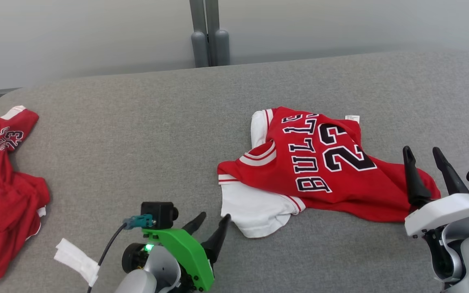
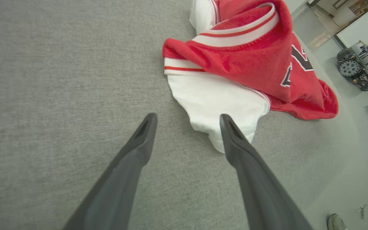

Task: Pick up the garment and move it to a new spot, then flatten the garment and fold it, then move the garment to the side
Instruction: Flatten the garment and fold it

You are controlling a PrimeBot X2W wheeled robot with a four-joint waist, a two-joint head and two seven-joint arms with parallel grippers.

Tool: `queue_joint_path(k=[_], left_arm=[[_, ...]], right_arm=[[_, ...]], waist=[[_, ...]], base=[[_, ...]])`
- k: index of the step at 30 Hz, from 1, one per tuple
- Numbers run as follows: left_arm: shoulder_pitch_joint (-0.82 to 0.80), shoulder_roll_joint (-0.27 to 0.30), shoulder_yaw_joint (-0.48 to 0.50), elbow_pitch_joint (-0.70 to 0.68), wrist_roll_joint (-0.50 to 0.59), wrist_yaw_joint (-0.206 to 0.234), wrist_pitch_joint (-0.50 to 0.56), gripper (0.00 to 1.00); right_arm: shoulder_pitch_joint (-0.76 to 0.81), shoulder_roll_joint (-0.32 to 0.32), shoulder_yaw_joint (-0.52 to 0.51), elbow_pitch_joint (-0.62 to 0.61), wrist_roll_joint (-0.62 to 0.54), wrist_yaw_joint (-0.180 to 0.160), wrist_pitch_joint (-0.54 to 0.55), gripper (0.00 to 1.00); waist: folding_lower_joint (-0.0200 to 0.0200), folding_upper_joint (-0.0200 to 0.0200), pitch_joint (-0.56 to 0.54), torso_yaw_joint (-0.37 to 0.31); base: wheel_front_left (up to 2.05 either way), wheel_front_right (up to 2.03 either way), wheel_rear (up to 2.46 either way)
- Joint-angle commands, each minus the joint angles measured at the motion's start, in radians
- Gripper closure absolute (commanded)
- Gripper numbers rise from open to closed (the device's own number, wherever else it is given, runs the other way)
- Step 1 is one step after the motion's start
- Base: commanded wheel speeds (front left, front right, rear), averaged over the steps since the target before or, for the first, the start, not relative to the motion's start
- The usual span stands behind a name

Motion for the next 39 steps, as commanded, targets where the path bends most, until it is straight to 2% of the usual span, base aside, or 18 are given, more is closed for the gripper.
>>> queue_joint_path(k=[1, 3, 7, 15, 16, 17, 18, 19, 22, 26, 30, 39], left_arm=[[-0.027, 0.020, -0.017, -0.009, -0.043, -0.003, 0.030, 0.00], [-0.048, 0.062, -0.051, 0.001, -0.083, -0.003, 0.081, 0.00], [-0.088, 0.087, -0.081, 0.034, -0.135, -0.003, 0.121, 0.00], [-0.148, 0.131, -0.156, 0.060, -0.225, -0.003, 0.123, 0.00], [-0.154, 0.133, -0.165, 0.061, -0.234, -0.003, 0.120, 0.11], [-0.161, 0.135, -0.174, 0.059, -0.239, -0.003, 0.110, 0.67], [-0.165, 0.140, -0.180, 0.057, -0.242, -0.003, 0.103, 0.79], [-0.168, 0.146, -0.192, 0.053, -0.248, -0.004, 0.094, 1.00], [-0.171, 0.156, -0.211, 0.029, -0.265, -0.004, 0.064, 1.00], [-0.133, 0.186, -0.212, -0.027, -0.295, -0.003, 0.036, 1.00], [-0.082, 0.220, -0.192, -0.098, -0.320, 0.020, 0.052, 1.00], [0.071, 0.307, -0.127, -0.291, -0.387, 0.159, 0.110, 1.00]], right_arm=[[-0.020, -0.008, 0.002, 0.007, 0.002, 0.000, -0.006, 0.00], [-0.028, -0.003, 0.009, 0.016, 0.002, 0.000, -0.008, 0.00], [-0.040, 0.004, 0.013, 0.031, 0.004, 0.000, -0.018, 0.00], [-0.050, 0.019, 0.014, 0.060, -0.004, 0.000, -0.029, 0.00], [-0.050, 0.020, 0.014, 0.065, -0.004, 0.000, -0.029, 0.00], [-0.050, 0.021, 0.012, 0.070, -0.006, 0.000, -0.032, 0.00], [-0.051, 0.022, 0.011, 0.073, -0.007, 0.000, -0.034, 0.00], [-0.052, 0.022, 0.013, 0.077, -0.007, 0.000, -0.036, 0.00], [-0.048, 0.016, 0.013, 0.087, -0.004, 0.000, -0.040, 0.00], [-0.027, 0.014, 0.014, 0.100, 0.001, 0.000, -0.038, 0.00], [-0.013, 0.016, 0.015, 0.104, 0.002, 0.000, -0.027, 0.00], [-0.023, 0.006, 0.012, 0.108, -0.008, 0.000, -0.014, 0.00]], waist=[[0.0001, 0.0000, 0.025, -0.028], [0.0001, 0.0000, 0.040, -0.049], [0.0001, 0.0000, 0.064, -0.087], [0.0001, 0.0000, 0.085, -0.123], [0.0001, 0.0000, 0.084, -0.122], [0.0001, 0.0000, 0.082, -0.119], [0.0001, 0.0000, 0.080, -0.115], [0.0001, 0.0000, 0.075, -0.108], [0.0001, 0.0000, 0.056, -0.079], [0.0001, 0.0000, 0.015, -0.007], [0.0001, 0.0000, -0.003, 0.057], [0.0001, 0.0000, 0.018, 0.148]], base=[[0.00, 0.00, 0.00], [0.00, 0.00, 0.00], [0.00, 0.00, 0.00], [0.00, 0.00, 0.00], [0.00, 0.00, 0.00], [0.00, 0.00, 0.00], [0.00, 0.00, 0.00], [0.00, 0.00, 0.00], [0.00, 0.00, 0.00], [0.00, 0.00, 0.00], [0.00, 0.00, 0.00], [0.00, 0.00, 0.00]])
